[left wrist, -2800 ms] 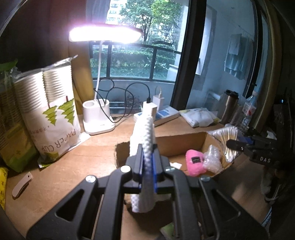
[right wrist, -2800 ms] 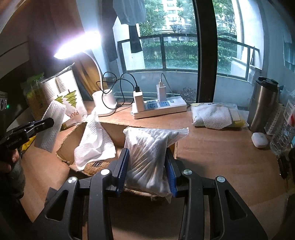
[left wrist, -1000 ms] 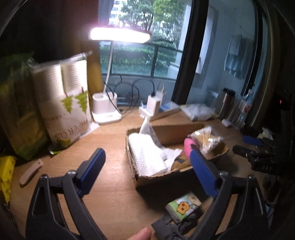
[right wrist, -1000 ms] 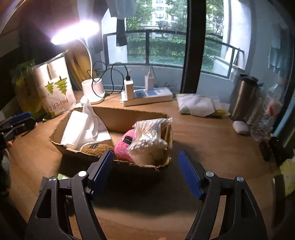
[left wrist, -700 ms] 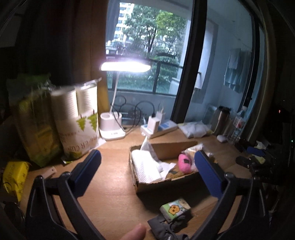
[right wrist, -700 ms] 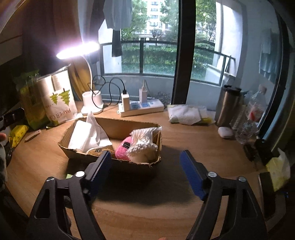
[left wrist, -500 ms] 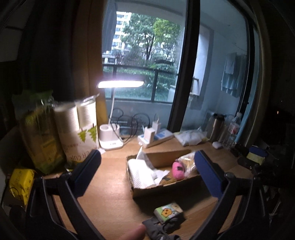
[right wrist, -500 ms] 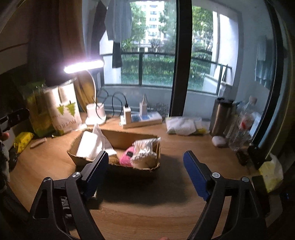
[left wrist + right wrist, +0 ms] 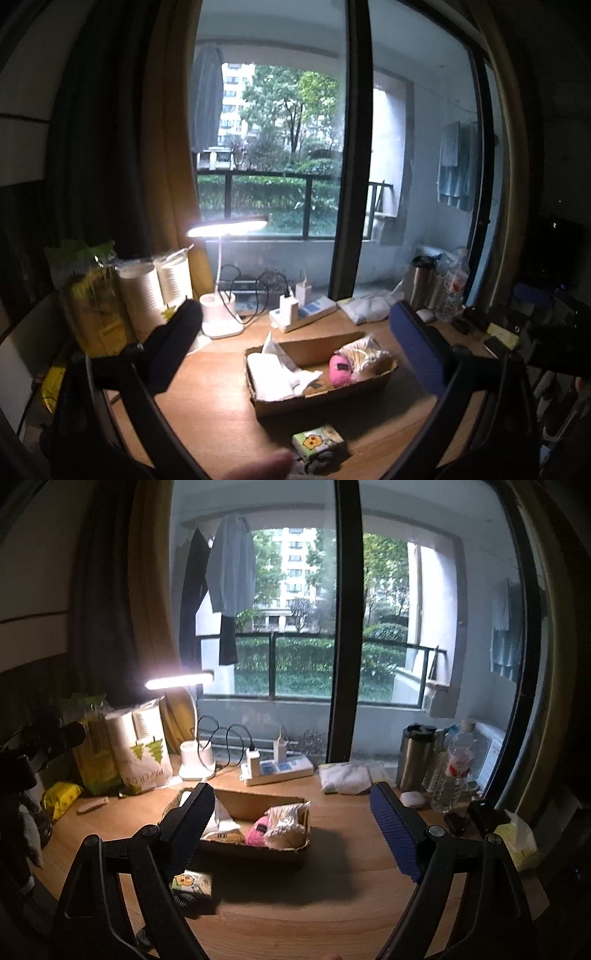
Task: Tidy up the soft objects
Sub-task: 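Move both tools back toward the grey sock and tissue pack on the desk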
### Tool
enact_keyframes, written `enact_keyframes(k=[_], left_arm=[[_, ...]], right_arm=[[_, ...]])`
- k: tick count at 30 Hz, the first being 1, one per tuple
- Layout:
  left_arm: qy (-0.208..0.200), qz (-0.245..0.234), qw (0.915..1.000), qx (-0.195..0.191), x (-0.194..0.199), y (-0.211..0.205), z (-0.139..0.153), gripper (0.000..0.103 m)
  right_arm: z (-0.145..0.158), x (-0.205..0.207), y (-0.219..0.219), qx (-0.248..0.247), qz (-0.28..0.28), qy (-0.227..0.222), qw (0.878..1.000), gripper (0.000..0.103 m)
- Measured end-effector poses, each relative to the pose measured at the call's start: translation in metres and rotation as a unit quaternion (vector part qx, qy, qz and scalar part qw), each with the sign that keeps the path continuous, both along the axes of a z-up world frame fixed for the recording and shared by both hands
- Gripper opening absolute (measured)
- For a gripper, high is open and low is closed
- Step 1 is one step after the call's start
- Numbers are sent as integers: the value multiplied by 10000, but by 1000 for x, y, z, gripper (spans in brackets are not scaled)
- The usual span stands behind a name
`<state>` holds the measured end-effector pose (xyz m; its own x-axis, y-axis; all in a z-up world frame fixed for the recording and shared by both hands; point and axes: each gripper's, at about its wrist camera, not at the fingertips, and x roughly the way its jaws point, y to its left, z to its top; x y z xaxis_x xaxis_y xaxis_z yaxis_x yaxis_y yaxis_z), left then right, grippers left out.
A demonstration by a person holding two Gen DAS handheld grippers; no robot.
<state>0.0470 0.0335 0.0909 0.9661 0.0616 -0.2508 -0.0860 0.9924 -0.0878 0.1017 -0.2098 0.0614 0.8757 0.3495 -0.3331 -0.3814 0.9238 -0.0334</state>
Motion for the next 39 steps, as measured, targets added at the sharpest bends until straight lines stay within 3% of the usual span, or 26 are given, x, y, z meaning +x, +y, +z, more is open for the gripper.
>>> enact_keyframes(k=[12, 19, 32, 39], left_arm=[[-87, -105, 9999, 18, -15, -6, 4, 102], [95, -236, 9997, -30, -26, -6, -9, 102], [1282, -84, 9911, -352, -31, 20, -93, 102], [1973, -28, 9785, -594, -14, 34, -150, 102]], right_arm=[[9, -23, -4, 58, 12, -259, 9996, 89], [-1, -29, -3, 7, 17, -217, 9998, 89], [-60, -30, 35, -343, 431, 602, 9967, 89], [-106, -12, 66, -625, 639, 1169, 9891, 89]])
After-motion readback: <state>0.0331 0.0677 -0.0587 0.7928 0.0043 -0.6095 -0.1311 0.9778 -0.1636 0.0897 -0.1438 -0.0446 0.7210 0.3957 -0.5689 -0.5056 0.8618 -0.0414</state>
